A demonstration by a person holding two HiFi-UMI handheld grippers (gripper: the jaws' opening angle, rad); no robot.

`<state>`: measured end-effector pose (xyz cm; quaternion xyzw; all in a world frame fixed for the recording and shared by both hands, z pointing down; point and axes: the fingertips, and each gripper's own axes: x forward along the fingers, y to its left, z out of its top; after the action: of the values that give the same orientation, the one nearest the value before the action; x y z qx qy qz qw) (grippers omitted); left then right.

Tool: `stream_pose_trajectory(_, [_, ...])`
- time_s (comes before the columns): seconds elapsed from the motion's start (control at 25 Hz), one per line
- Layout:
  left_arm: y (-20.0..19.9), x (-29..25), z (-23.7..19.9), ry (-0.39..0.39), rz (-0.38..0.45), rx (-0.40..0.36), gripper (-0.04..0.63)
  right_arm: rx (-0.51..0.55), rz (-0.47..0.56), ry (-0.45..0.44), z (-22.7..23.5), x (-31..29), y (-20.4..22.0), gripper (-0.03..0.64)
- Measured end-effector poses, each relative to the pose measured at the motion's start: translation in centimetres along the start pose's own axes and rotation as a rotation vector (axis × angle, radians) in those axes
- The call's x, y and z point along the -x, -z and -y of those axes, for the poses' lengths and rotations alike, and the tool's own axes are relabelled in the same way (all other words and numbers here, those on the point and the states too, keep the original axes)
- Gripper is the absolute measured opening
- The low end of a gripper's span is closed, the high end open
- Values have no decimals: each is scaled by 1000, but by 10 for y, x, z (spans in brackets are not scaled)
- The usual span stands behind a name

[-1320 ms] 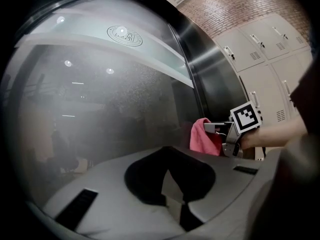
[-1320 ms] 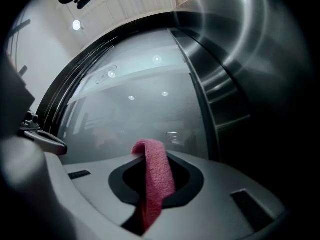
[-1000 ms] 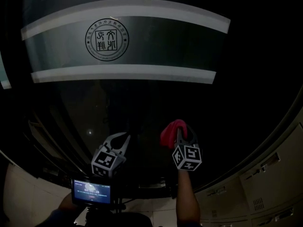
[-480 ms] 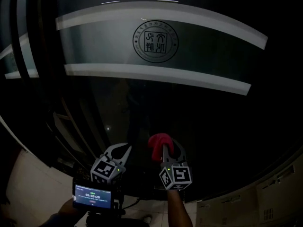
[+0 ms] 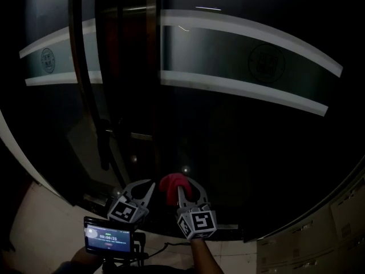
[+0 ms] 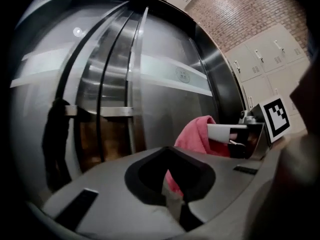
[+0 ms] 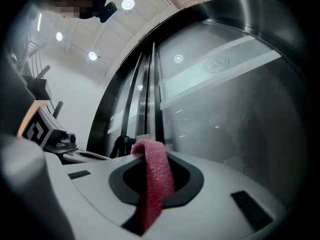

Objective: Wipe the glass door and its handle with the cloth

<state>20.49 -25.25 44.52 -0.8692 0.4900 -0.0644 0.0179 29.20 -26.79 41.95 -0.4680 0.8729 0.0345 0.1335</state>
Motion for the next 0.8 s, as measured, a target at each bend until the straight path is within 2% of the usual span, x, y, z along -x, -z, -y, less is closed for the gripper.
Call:
stream_pose_trajectory(0.2, [28,84,-64,27,-18,-7,12,10,-6,39,-103,-8,21,29])
stream_pose_trajectory(0.32, [36,123,-81,22,-56,35,12,28,-23,42,-152,-10,26,29])
stream_pose_trajectory(0.4, [33,139,-86,40,-43,31,12,42,-20,42,-178,-11,22,29])
stream_pose_trajectory(0.6, [32,164,-91,79,-26,20,12,81,-22,21,-224,-10,19,29])
stream_pose_trajectory(0.8, [26,170,-92,129,16,21,12,79,-31,36,-235,-9,22,29])
